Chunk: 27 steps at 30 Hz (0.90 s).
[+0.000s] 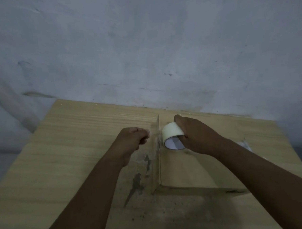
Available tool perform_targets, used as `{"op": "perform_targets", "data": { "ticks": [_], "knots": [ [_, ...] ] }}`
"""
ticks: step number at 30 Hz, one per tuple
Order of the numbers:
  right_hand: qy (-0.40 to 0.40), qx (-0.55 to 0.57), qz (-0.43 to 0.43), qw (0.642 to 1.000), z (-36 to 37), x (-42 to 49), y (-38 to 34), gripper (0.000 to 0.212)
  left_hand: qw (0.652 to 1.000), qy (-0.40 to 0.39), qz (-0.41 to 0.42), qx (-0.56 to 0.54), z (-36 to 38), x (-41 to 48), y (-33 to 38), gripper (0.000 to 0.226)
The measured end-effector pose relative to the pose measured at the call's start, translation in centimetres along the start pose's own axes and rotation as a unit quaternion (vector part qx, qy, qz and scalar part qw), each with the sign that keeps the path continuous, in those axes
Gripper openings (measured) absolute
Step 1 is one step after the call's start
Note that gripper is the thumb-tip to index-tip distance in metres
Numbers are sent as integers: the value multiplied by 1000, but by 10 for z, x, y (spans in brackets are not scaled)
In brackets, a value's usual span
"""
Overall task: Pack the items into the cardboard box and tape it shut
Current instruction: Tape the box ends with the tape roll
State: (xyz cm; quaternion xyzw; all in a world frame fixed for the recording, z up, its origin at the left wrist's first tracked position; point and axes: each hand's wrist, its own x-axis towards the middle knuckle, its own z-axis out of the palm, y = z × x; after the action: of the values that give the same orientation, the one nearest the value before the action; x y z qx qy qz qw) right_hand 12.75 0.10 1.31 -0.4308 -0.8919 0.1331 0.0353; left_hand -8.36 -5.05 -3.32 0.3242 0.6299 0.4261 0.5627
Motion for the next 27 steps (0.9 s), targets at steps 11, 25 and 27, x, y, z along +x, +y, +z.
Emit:
{"op": "perform_targets", "data": {
  "ticks": [11, 25, 27],
  "knots": [
    [21, 97, 39, 994, 5, -5, 0, 14, 975, -69, -80, -194, 13, 1, -8, 11],
    [52, 158, 75, 983, 10, -21, 6, 19, 976, -89, -77, -183, 28, -7, 1, 25],
    [58, 164, 79, 982, 11, -23, 6, 22, 979, -96, -76, -163, 31, -8, 3, 26]
  ]
}}
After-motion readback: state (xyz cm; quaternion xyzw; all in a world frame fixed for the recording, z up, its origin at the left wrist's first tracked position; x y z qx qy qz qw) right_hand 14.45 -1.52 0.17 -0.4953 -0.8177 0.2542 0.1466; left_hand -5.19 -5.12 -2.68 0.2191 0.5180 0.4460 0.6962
